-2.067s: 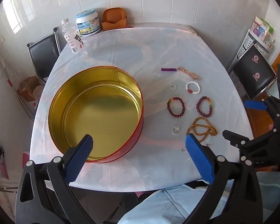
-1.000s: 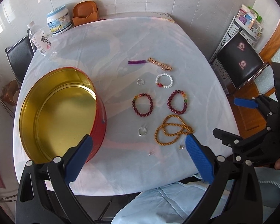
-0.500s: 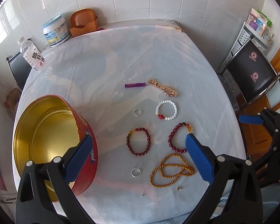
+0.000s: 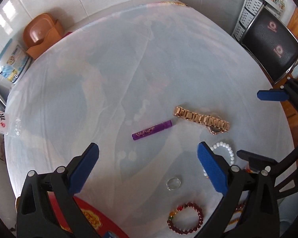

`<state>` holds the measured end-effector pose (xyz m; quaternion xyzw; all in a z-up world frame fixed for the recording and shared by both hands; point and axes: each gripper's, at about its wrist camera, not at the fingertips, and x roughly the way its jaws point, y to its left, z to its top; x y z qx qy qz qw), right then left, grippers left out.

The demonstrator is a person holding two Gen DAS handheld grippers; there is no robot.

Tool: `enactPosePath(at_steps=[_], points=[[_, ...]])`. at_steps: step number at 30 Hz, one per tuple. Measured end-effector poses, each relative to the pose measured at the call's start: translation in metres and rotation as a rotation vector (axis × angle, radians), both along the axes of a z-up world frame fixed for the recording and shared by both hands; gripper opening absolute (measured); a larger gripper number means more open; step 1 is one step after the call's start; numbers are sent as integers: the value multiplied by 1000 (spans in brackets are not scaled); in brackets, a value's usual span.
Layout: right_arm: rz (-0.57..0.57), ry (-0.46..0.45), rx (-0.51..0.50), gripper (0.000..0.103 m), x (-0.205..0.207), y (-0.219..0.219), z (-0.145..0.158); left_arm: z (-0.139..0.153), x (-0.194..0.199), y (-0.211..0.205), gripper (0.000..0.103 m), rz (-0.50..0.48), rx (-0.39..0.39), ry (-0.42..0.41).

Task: Organize jewelry
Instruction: 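Grasp the purple lipstick with the left gripper while the right gripper grasps the gold watch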

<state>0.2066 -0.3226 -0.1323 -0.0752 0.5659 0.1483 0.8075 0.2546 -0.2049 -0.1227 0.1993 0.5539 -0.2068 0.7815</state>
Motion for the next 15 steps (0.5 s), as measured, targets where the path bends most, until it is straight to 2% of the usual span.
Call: enactPosePath(at_steps=[7,13,15], points=[[25,3,-6,99,20,11,-20,-38,26,-7,96,-25,91,108],[38,2,-5,99,26,18,-27,-47,27,-10,96,-26,90,75],[42,-1,-3,94,28,19,-28,-48,26,-11,96,-37,76,61]])
